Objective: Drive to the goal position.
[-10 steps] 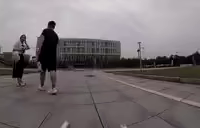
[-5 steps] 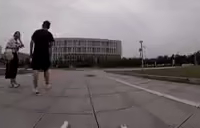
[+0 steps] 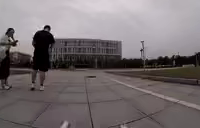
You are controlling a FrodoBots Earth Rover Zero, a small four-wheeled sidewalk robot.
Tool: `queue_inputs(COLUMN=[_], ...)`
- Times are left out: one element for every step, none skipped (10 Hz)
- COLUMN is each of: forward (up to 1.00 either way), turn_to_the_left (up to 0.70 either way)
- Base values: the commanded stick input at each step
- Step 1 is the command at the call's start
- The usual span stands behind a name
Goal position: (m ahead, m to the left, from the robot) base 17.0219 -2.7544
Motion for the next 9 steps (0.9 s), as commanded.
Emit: queue_inputs(forward=[0.70,0.70,0.70,0.70,0.70,0.70,0.70,0.70,0.70], turn_to_the_left=[0.00,0.00,0.00,0.00,0.00,0.00,0.00,0.00,0.00])
